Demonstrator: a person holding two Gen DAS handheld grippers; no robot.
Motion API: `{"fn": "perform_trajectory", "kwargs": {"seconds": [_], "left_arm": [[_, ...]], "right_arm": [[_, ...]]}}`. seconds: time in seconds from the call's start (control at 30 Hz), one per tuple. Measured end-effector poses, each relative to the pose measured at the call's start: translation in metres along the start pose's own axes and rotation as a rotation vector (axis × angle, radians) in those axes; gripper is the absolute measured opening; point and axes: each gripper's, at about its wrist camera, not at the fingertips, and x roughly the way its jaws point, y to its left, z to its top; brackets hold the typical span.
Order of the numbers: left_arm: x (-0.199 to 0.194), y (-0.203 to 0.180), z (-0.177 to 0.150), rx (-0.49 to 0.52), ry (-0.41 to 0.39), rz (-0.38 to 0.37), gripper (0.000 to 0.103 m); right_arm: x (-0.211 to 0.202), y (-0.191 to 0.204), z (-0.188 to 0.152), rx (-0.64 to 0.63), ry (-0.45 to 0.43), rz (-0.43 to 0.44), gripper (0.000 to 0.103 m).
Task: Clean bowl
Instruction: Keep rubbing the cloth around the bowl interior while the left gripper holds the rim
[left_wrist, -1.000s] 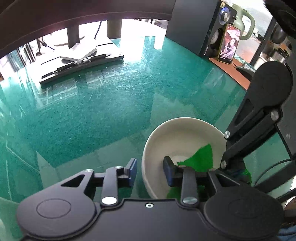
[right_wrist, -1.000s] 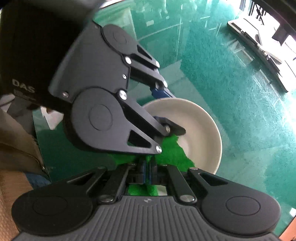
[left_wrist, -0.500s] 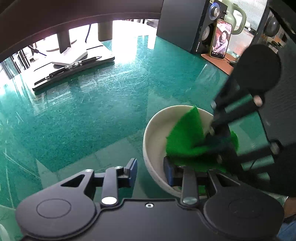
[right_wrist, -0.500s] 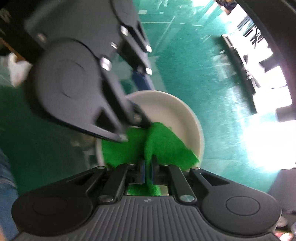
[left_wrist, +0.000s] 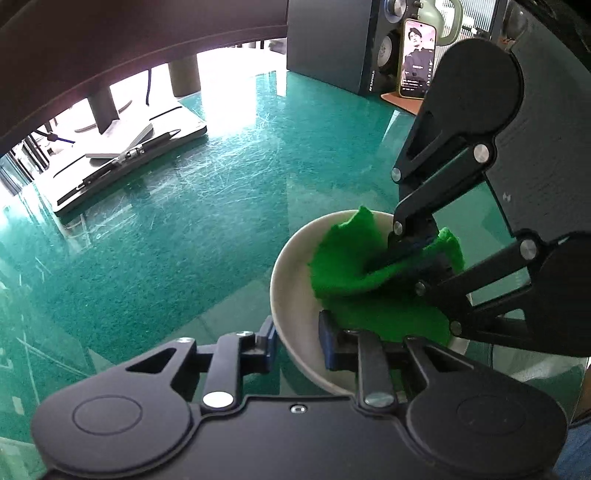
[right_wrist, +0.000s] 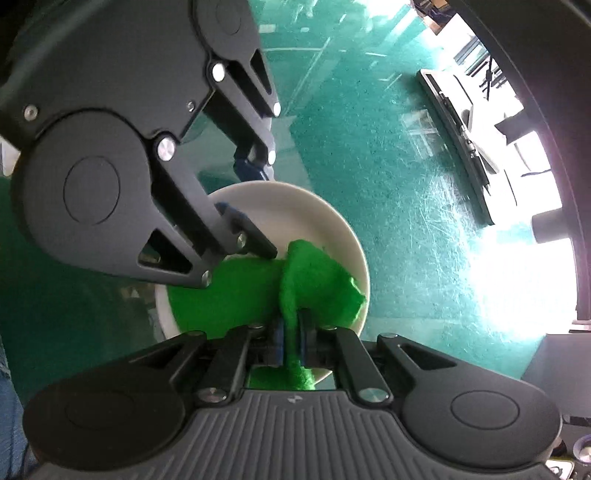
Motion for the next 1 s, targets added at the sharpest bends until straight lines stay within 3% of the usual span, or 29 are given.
{"fn": "perform_trajectory", "kwargs": {"seconds": [0.07,0.13,0.17,0.2,0.23,0.33,0.4,0.47,0.53,0.67,0.77,0.83,0.97,1.0], "left_arm": [[0.001,0.003,0.000,-0.025,-0.004,-0.002,0.025],[0.005,0.011,0.004,-0.096,-0.009,0.024,0.053],[0.008,0.016,0.004,-0.119,-0.001,0.055,0.083],[0.010,0.021,0.004,-0.142,0.006,0.085,0.092],[0.012,0.027,0.004,-0.168,0.014,0.112,0.090],[0.000,0.055,-0.007,-0.337,0.021,0.048,0.085],[-0.017,0.065,-0.021,-0.390,0.012,0.024,0.083],[-0.026,0.061,-0.029,-0.375,0.016,0.005,0.078],[-0.034,0.053,-0.034,-0.353,0.019,-0.012,0.076],[-0.033,0.032,-0.034,-0.296,0.039,-0.018,0.076],[-0.026,0.023,-0.030,-0.268,0.053,-0.013,0.073],[-0.019,0.019,-0.025,-0.231,0.081,0.032,0.063],[-0.014,0.019,-0.019,-0.211,0.092,0.029,0.020],[-0.014,0.018,-0.017,-0.199,0.096,0.022,0.021]], "right_arm": [[-0.003,0.007,-0.003,0.044,-0.006,0.050,0.008],[-0.006,0.007,-0.004,0.107,-0.014,0.094,0.007],[-0.006,0.004,-0.003,0.158,-0.020,0.120,0.007],[-0.004,-0.002,-0.001,0.234,-0.027,0.151,0.008],[-0.001,-0.009,0.001,0.306,-0.029,0.171,0.008],[0.004,-0.030,0.000,0.577,-0.051,0.273,0.007],[0.004,-0.039,-0.006,0.674,-0.073,0.311,0.004],[0.002,-0.044,-0.009,0.715,-0.098,0.292,0.004],[-0.008,-0.039,-0.007,0.653,-0.122,0.188,0.004],[-0.018,-0.018,0.005,0.368,-0.139,-0.056,0.004],[-0.018,-0.009,0.006,0.287,-0.135,-0.102,0.004],[-0.017,-0.005,0.004,0.259,-0.130,-0.108,0.004],[-0.015,0.005,0.002,0.203,-0.120,-0.122,0.004],[-0.014,0.006,0.002,0.192,-0.117,-0.122,0.004]]}}
